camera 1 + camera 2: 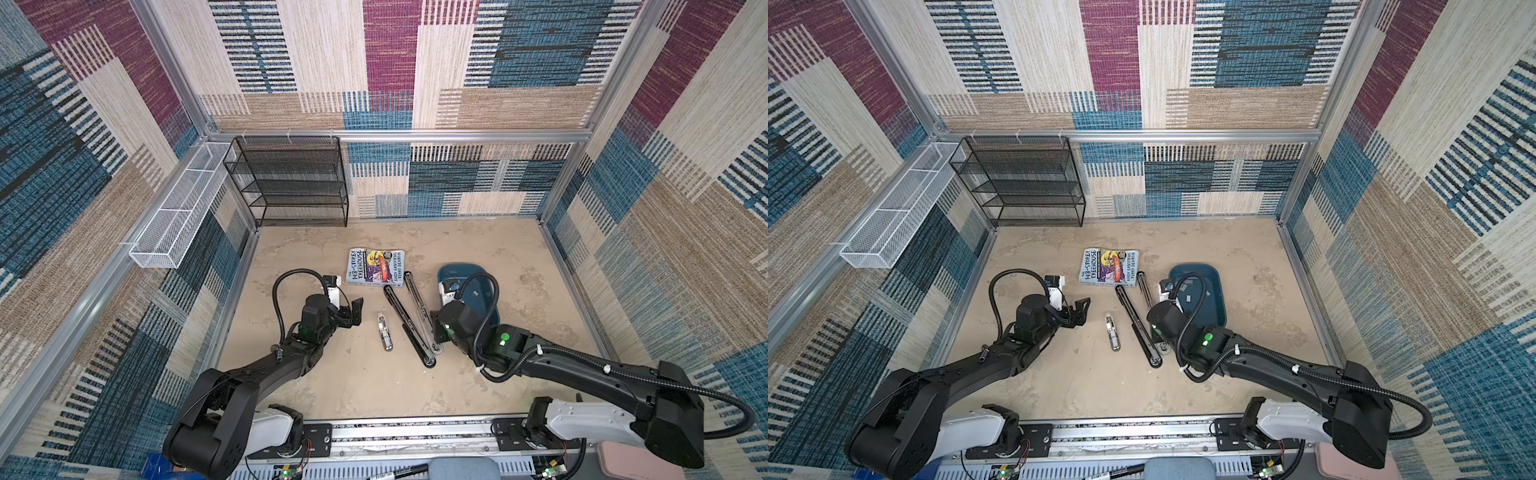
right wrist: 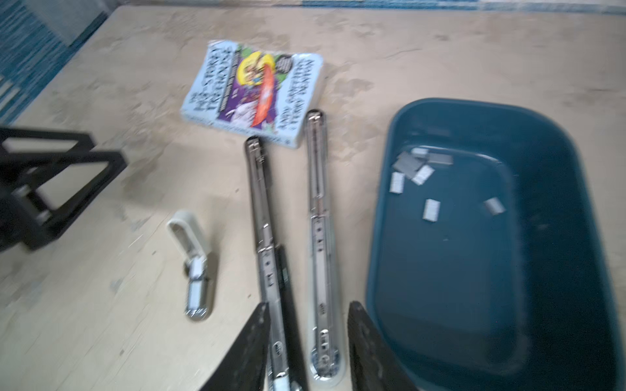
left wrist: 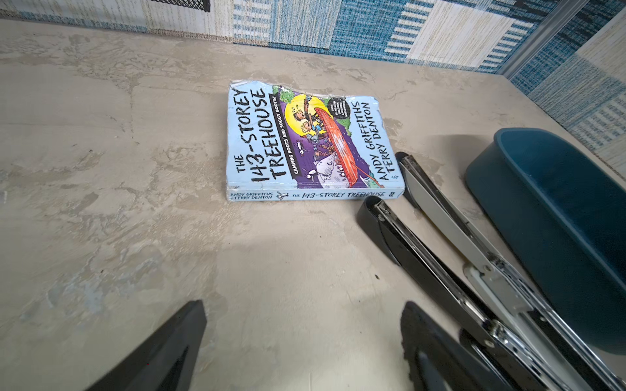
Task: Load the staples into the stapler
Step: 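Move the open right gripper back over the teal tub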
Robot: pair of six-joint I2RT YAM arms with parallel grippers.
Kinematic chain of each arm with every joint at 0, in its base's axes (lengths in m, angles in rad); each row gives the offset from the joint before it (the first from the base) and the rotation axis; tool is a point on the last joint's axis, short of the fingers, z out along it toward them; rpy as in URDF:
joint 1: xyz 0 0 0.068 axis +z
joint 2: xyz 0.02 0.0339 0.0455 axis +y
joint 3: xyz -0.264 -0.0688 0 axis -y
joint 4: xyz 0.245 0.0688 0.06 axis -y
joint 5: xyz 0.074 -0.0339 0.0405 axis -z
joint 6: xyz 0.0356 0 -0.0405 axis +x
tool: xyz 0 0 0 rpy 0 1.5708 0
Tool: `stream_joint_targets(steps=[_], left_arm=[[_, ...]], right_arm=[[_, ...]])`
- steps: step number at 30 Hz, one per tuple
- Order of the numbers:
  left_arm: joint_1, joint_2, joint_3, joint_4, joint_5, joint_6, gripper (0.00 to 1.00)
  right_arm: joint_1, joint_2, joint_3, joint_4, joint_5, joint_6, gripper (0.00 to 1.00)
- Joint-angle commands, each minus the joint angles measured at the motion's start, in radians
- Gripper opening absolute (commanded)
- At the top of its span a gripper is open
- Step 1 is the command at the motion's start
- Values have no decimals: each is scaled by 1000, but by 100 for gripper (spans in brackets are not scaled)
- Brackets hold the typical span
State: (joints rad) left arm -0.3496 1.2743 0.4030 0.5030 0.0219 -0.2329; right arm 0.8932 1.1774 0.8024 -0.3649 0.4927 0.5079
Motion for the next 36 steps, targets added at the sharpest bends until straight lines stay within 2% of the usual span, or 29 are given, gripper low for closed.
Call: stream_joint_targets(steps=[1, 3, 6, 13, 20, 26, 36], left_arm=[[0, 17, 23, 0, -18, 26, 94], [0, 26, 32, -5, -18, 28, 94], [1, 40, 44, -11, -24, 31, 94], [1, 56, 63, -25, -21, 35, 94], [1, 63, 64, -18, -31, 37, 94], [1, 88, 83, -27, -27, 44, 94], [0, 73, 71, -18, -28, 40, 94]], right_arm=[[-148, 16, 15, -14, -18, -33, 39], [-251, 61, 29, 6, -63, -43, 39], [-342, 171, 71, 31, -130, -53, 38], [-452, 429, 192, 43, -245, -127, 37], [-488, 509, 238, 18, -259, -155, 41], [-490, 580, 253, 15, -322, -163, 36], [-490, 644, 274, -2, -314, -163, 32]])
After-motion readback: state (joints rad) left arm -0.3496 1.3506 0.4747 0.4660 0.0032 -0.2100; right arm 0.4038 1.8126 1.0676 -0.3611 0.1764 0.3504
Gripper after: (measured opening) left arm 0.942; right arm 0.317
